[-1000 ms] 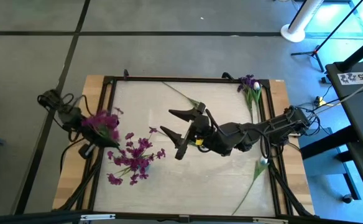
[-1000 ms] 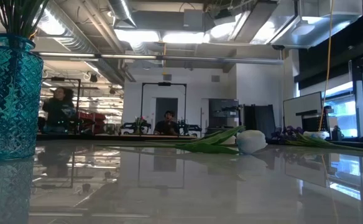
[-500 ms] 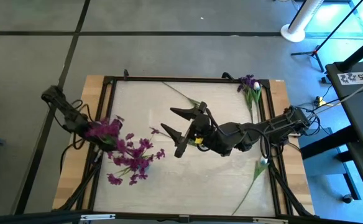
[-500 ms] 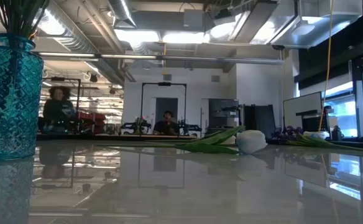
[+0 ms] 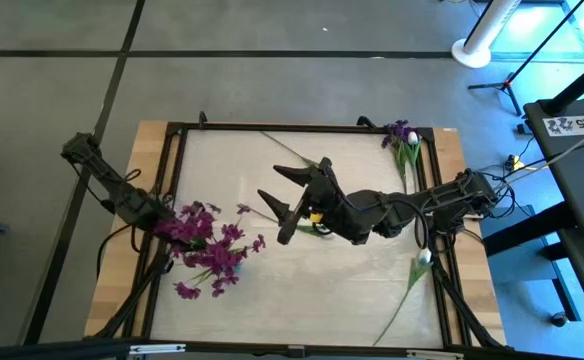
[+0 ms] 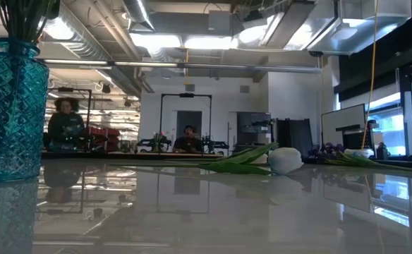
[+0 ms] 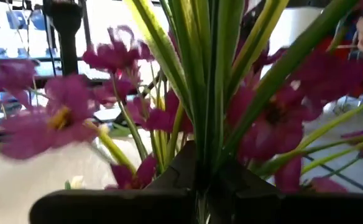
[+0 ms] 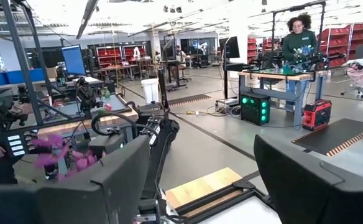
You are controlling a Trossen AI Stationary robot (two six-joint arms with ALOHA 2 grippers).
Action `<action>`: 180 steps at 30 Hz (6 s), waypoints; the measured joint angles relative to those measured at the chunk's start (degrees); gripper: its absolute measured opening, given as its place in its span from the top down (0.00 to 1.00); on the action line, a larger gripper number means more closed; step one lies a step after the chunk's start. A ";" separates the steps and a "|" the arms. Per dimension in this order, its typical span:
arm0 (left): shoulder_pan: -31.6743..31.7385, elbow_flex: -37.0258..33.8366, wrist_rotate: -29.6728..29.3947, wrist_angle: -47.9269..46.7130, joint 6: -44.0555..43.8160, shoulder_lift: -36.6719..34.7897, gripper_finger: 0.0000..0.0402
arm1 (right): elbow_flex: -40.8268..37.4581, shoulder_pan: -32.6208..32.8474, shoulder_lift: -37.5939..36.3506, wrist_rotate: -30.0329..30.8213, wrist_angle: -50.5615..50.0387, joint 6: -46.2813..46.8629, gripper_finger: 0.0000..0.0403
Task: Sort flowers into vase by color
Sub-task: Put the light purple flowers into the blue vase, then put the dark purple flowers into the blue vase
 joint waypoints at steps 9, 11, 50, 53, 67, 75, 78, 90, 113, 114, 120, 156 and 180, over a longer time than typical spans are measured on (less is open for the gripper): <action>-0.68 0.00 0.02 -1.51 1.50 7.85 0.98 | 0.01 -0.38 0.02 -0.04 -0.95 -0.01 0.28; -0.83 0.02 -0.03 -1.50 1.86 9.51 0.98 | 0.01 -0.68 0.02 -0.04 -1.72 -0.01 0.28; -3.10 -2.96 -7.44 -4.92 -8.62 7.61 0.55 | 0.01 -4.52 -0.07 -0.55 -29.43 37.84 0.28; -3.10 -1.63 -6.08 -8.05 -10.17 7.03 0.55 | 0.01 -5.43 -0.13 -0.99 -31.69 39.98 0.28; -3.15 5.35 -3.62 -20.04 -11.74 6.46 0.55 | 0.01 -7.75 -0.15 -5.27 -36.84 44.83 0.28; -3.13 11.02 -2.10 -31.54 -12.28 6.46 0.55 | 0.01 -7.77 -0.15 -6.10 -40.23 46.05 0.28; -3.13 12.95 -1.29 -33.73 -12.63 6.46 0.55 | 0.01 -7.77 -0.15 -6.20 -42.20 48.34 0.28; -3.10 17.20 0.80 -47.35 -24.05 5.45 0.55 | 0.01 -7.77 -0.15 -10.78 -45.32 53.97 0.28; -3.13 17.22 11.78 -56.19 -55.41 4.14 0.55 | -3.04 -35.97 0.01 -28.70 -91.79 59.33 0.32; -3.13 17.22 11.77 -56.23 -56.68 4.14 0.55 | -4.73 -38.47 -0.22 -30.38 -91.26 56.31 0.34; -3.10 17.22 11.06 -56.13 -64.00 4.18 0.55 | -16.53 -52.86 -0.46 -34.15 -87.52 46.60 0.43; -3.04 17.22 -12.64 -55.02 -81.72 4.25 0.55 | -46.68 -74.07 -0.44 -36.36 -52.82 40.31 0.79; -3.04 17.59 -11.61 -55.25 -76.90 4.16 0.55 | -43.60 -57.78 -5.25 -42.17 -52.42 39.14 0.65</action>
